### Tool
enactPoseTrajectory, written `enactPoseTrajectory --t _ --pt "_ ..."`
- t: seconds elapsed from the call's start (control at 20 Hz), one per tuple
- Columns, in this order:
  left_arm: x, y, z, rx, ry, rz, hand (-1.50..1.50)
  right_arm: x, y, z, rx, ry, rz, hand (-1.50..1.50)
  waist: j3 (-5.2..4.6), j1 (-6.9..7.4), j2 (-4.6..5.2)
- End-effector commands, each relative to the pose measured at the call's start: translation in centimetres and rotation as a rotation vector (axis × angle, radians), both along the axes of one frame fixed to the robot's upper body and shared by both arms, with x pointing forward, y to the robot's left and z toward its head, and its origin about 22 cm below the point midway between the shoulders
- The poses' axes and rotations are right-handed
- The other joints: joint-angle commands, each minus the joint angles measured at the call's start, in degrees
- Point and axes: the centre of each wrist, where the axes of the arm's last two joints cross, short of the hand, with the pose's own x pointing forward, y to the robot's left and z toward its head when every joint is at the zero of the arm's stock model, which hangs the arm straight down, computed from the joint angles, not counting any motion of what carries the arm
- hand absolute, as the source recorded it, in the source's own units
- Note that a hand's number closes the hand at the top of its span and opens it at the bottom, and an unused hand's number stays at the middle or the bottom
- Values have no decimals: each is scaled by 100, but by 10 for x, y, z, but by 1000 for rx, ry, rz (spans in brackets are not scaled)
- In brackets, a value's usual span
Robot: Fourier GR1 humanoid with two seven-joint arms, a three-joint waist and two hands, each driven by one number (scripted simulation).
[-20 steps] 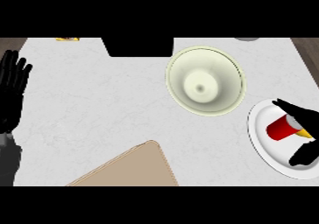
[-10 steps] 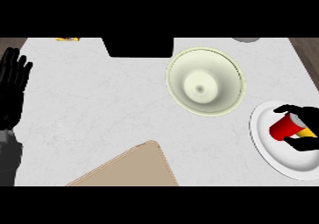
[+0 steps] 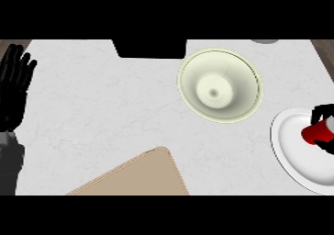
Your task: Pick the can from the plate and place it in the bowl
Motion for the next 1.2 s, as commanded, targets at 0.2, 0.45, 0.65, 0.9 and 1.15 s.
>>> enactPoseTrajectory --t 0.2,0.45,0.65,0.9,1.15 --pt "7 -22 2 -14 -30 -71 0 -7 -84 68 -116 -8 69 150 73 397 191" --pt "12 -28 3 0 -38 -69 0 2 -94 85 -111 -143 81 150 70 388 193" --pt "3 -18 -8 1 -27 -58 0 -1 -110 112 -97 -273 53 150 56 380 154" --pt "2 -17 -14 8 -14 -36 0 -2 -124 152 73 -361 169 150 44 278 106" --pt "3 -16 -3 6 -10 -15 0 7 -120 200 166 -488 289 150 32 212 52"
